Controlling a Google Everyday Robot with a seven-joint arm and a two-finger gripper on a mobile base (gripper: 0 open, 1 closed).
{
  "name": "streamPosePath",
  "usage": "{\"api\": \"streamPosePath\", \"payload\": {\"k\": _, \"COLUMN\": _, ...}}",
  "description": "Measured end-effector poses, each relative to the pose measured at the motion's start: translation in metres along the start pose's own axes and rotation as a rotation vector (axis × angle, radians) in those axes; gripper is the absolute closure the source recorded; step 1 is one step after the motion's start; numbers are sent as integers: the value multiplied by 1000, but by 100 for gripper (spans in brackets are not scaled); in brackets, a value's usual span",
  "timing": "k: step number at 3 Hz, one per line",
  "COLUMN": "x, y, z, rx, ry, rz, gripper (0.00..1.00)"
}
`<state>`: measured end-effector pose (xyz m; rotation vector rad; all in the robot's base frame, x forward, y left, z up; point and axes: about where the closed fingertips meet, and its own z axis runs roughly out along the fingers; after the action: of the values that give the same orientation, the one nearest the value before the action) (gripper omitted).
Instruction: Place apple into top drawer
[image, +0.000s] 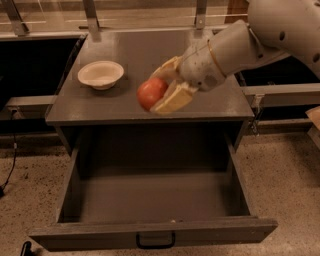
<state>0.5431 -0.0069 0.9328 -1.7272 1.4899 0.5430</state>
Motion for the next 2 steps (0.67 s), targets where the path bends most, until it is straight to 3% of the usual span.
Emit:
{"api": "streamPosePath", "payload": {"k": 1, "x": -11, "y": 36, "z": 32, "rx": -90, "ry": -20, "rz": -92, "gripper": 100}}
{"api": "streamPosePath", "payload": {"k": 2, "x": -8, "y": 34, "z": 36, "rx": -75, "ry": 30, "rz": -89, "gripper": 100}}
